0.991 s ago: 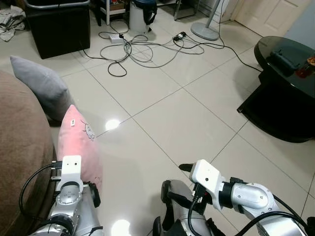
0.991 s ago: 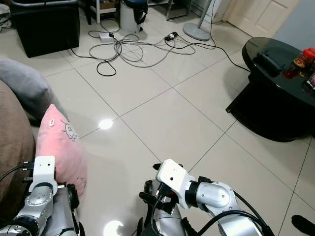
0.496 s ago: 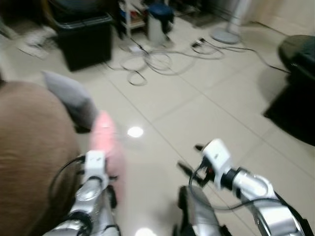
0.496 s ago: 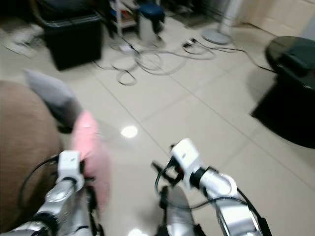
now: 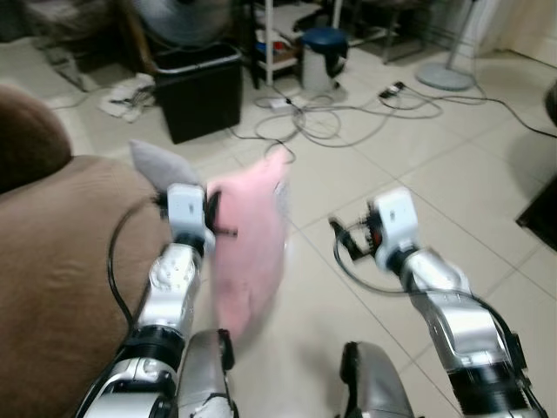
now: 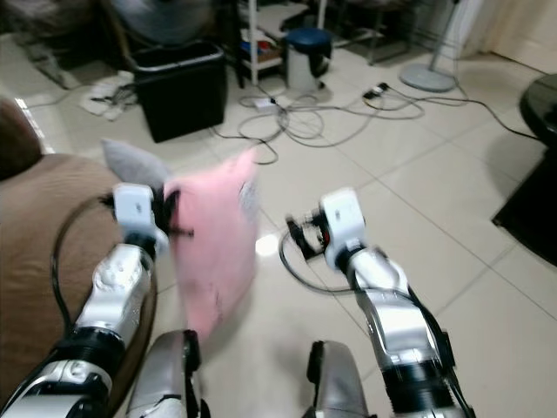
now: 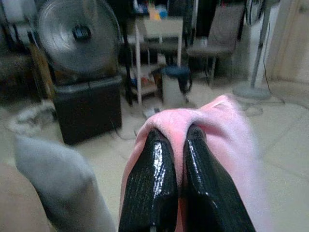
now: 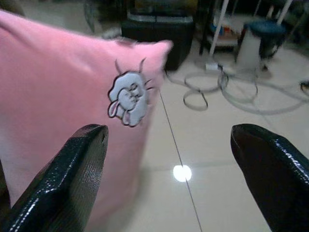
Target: Move the pillow to the sofa from floor
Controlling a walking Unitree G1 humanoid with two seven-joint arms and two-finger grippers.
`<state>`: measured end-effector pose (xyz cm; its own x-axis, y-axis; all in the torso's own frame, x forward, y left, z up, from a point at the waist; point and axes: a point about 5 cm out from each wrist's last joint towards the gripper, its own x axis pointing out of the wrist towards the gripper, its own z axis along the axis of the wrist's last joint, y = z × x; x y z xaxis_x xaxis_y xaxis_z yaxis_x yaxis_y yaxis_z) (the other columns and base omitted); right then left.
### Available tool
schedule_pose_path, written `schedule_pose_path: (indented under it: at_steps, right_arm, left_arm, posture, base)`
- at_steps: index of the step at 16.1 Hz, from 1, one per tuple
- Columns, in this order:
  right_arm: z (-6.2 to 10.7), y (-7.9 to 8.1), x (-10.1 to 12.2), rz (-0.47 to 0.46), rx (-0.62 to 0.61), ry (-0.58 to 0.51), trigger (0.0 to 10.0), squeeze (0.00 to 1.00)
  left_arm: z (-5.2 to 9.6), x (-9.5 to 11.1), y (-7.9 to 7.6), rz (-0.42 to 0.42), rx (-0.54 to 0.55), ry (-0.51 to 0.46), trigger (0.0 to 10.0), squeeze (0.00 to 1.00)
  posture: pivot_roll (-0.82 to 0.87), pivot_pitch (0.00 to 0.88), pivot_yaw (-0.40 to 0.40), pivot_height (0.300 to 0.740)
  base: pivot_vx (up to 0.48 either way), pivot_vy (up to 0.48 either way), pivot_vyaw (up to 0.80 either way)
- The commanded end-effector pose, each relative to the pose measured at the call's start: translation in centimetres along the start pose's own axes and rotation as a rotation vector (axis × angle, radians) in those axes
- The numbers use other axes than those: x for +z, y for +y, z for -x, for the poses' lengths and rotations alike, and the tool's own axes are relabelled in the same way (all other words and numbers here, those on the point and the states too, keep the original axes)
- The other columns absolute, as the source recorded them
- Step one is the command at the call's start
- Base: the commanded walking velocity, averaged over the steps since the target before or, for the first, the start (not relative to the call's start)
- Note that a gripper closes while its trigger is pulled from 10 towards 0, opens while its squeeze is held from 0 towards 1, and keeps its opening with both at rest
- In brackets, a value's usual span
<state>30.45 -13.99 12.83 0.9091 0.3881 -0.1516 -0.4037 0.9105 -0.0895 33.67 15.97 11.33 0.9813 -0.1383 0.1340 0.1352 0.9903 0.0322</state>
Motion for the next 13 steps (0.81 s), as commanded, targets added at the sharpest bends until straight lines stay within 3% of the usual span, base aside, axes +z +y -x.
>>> schedule_pose_path:
  at_steps: [1,2,3,4,6,10,13]
  right_arm:
    - [-0.1,-0.4,0.1,-0.030,-0.032,-0.007,10.0,0.00]
    - [-0.4,-0.2,0.5,-0.029,-0.031,-0.025,10.0,0.00]
    - [-0.7,0.0,0.8,-0.004,-0.044,-0.039,10.0,0.00]
    - [-0.9,-0.1,0.9,-0.031,-0.060,-0.052,10.0,0.00]
    - [-1.2,-0.4,1.1,-0.084,-0.103,-0.076,10.0,0.00]
    - [-1.1,-0.4,1.0,-0.096,-0.111,-0.093,10.0,0.00]
    - [-0.9,-0.8,1.2,-0.100,-0.125,-0.109,10.0,0.00]
  left_arm:
    - [0.1,1.5,0.4,0.005,0.007,-0.049,0.0,0.00]
    - [0.2,2.5,0.7,-0.022,0.036,-0.065,0.0,0.00]
    - [0.4,3.7,1.2,-0.034,0.105,-0.077,5.6,0.00]
    - [0.6,4.2,1.3,-0.032,0.128,-0.063,10.0,0.00]
    - [0.8,4.6,1.7,-0.050,0.175,-0.005,10.0,0.00]
    - [1.9,5.5,2.3,-0.103,0.237,-0.005,10.0,0.00]
    - [2.4,5.8,1.9,-0.084,0.190,-0.027,10.0,0.00]
  posture:
    - [0.04,0.000,0.020,0.567]
    - [0.05,0.000,0.012,0.567]
    - [0.06,0.000,-0.001,0.567]
    - [0.06,0.000,-0.002,0.567]
    - [0.07,0.000,-0.001,0.577]
    - [0.07,0.000,0.019,0.616]
    - [0.07,0.000,0.012,0.640]
  base:
    - [0.000,0.000,0.00]
    - [0.000,0.000,0.00]
    - [0.000,0.000,0.00]
    - [0.000,0.000,0.00]
    - [0.000,0.000,0.00]
    - [0.000,0.000,0.00]
    - [0.000,0.000,0.00]
